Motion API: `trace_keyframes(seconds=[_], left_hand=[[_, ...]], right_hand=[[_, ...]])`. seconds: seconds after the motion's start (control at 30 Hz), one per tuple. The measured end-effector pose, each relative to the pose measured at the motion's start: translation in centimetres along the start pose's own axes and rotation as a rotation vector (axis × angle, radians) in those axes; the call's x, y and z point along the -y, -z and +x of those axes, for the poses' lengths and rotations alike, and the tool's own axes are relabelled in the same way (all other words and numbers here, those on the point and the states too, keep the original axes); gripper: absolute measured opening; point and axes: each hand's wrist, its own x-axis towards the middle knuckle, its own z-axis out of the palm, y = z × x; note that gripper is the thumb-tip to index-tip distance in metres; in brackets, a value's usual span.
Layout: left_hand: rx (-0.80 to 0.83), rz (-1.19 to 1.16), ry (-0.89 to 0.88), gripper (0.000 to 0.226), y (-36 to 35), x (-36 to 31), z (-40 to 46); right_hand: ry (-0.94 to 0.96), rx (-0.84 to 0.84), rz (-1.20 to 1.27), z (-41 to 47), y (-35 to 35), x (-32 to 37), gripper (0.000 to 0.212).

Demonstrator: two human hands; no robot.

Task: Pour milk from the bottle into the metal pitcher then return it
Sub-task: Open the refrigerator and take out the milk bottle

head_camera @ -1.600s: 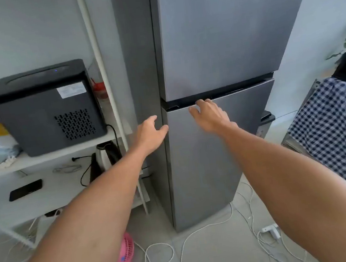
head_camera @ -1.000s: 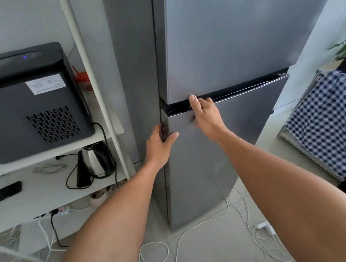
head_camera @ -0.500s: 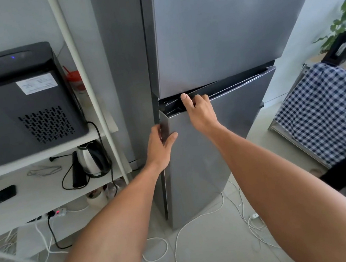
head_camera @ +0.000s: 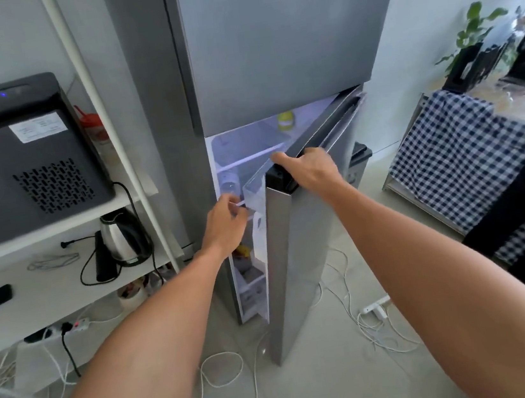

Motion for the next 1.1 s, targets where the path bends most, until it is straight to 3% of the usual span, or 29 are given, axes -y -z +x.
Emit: trace_keyframes(seconds=[0.1, 0.23, 0.37, 0.47, 0.57, 0.87, 1.1], left_hand=[[0.064, 0.074, -0.036, 0.027, -1.9, -1.5, -1.0], [0.231, 0.227, -0.220, 0.046, -5.5, -3.5, -2.4], [0.349, 0.458, -0.389, 0.034, -9.6, -6.5, -4.2], [0.418, 0.550, -0.444, 0.035, -12.3, -7.6, -4.7], [0.474, 0.612, -0.492, 0.036, -15.2, -9.2, -5.0], [0.674, 0.665, -0.728, 0.033, -22.3, -14.6, -3.8], [0.786, 0.682, -0.778, 0.045, -27.1, -16.8, -3.3]], right_hand=[[-0.014, -0.013, 0.022, -1.4, 2.9, -2.4, 0.067], [-0.001, -0.008, 0.054, -3.6, 7.3, -5.5, 0.075], [-0.012, -0.017, 0.086, -4.4, 10.8, -9.5, 0.025], [-0.016, -0.044, 0.059, -5.6, 13.5, -12.4, 0.016], [-0.020, -0.120, -0.018, -6.5, 16.2, -15.0, 0.028], [-0.106, -0.382, -0.391, -6.6, 21.9, -22.0, 0.034], [-0.175, -0.439, -0.427, -4.1, 24.7, -25.5, 0.034]])
